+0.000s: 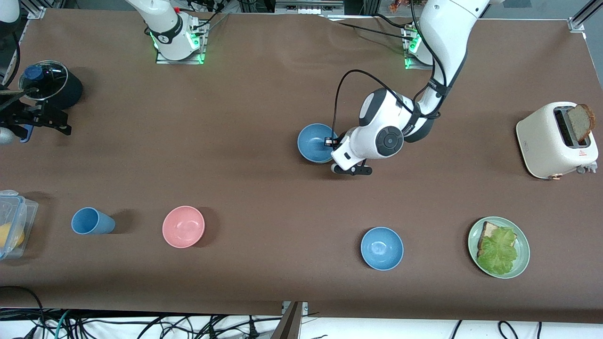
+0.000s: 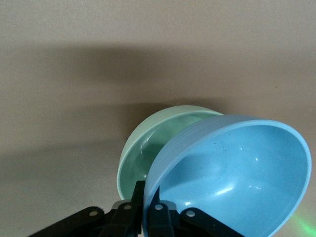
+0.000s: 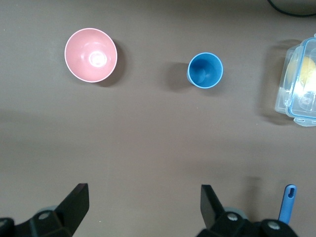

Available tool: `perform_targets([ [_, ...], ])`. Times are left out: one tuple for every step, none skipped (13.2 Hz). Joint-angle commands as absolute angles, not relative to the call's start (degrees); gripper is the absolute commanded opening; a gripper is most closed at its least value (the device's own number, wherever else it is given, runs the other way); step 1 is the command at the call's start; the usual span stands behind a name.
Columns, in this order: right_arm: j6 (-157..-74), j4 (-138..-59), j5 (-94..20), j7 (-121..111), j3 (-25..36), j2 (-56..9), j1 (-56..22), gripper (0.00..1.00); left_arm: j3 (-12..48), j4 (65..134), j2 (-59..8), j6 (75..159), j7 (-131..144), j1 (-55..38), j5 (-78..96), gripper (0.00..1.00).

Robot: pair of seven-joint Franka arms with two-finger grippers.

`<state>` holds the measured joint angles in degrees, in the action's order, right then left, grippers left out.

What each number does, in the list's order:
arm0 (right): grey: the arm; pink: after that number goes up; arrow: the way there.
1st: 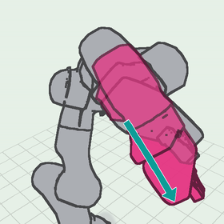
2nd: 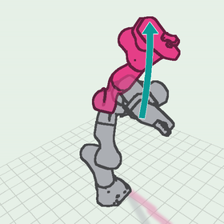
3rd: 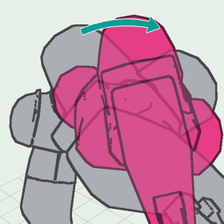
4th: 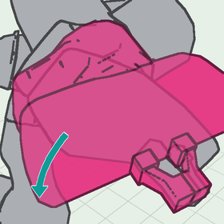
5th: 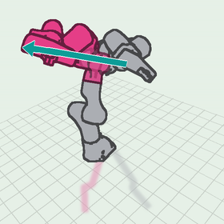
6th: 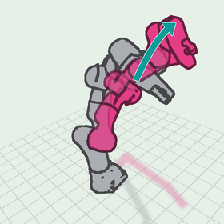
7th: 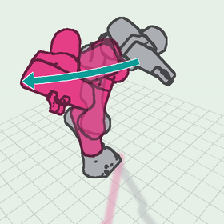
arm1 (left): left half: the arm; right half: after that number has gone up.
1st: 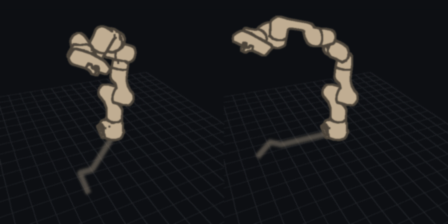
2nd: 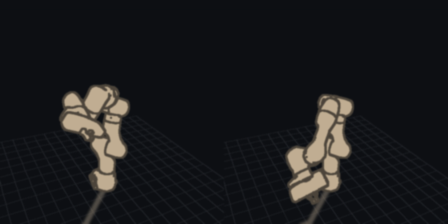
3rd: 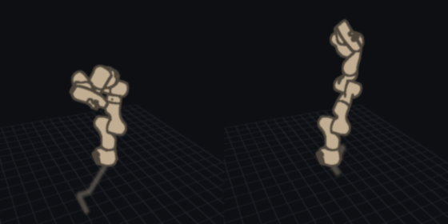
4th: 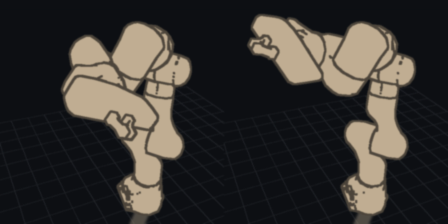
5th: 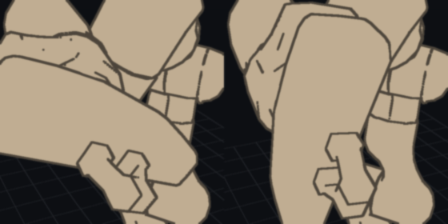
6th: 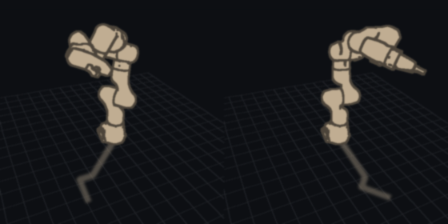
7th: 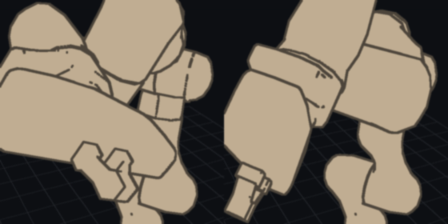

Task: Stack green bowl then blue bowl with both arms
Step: 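Lower the blue bowl into the green bowl and open the left gripper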

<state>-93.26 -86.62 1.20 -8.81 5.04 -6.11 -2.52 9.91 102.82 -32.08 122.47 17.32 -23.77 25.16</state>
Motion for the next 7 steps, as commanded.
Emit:
perform_targets([
  [-93.25,-87.54,2.11,-8.88,4.57,-4.92,-2.11,1.0,9.05,104.59,-30.32,122.43,17.23,-24.35,26.28,0.0],
  [-93.25,-87.54,2.11,-8.88,4.57,-4.92,-2.11,1.0,9.05,104.94,-30.32,122.43,16.97,-24.26,26.02,0.0],
  [-93.25,-87.63,2.11,-8.88,4.57,-4.92,-2.11,1.0,9.05,105.46,-30.24,122.43,16.53,-24.26,26.02,0.0],
  [-93.25,-87.63,2.2,-8.88,4.57,-4.92,-2.11,1.0,9.05,105.64,-30.23,122.43,16.52,-24.26,26.02,0.0],
  [-93.25,-87.63,2.11,-8.88,4.57,-4.92,-2.11,1.0,9.05,105.73,-30.23,122.43,16.52,-24.26,26.02,0.0],
  [-93.34,-87.54,2.2,-8.88,4.57,-5.01,-2.11,1.0,8.97,105.73,-30.23,122.52,16.61,-24.26,26.02,0.0],
  [-93.25,-87.63,2.11,-8.88,4.57,-5.01,-2.11,1.0,8.96,105.65,-30.23,122.52,16.61,-24.26,26.02,0.0],
])
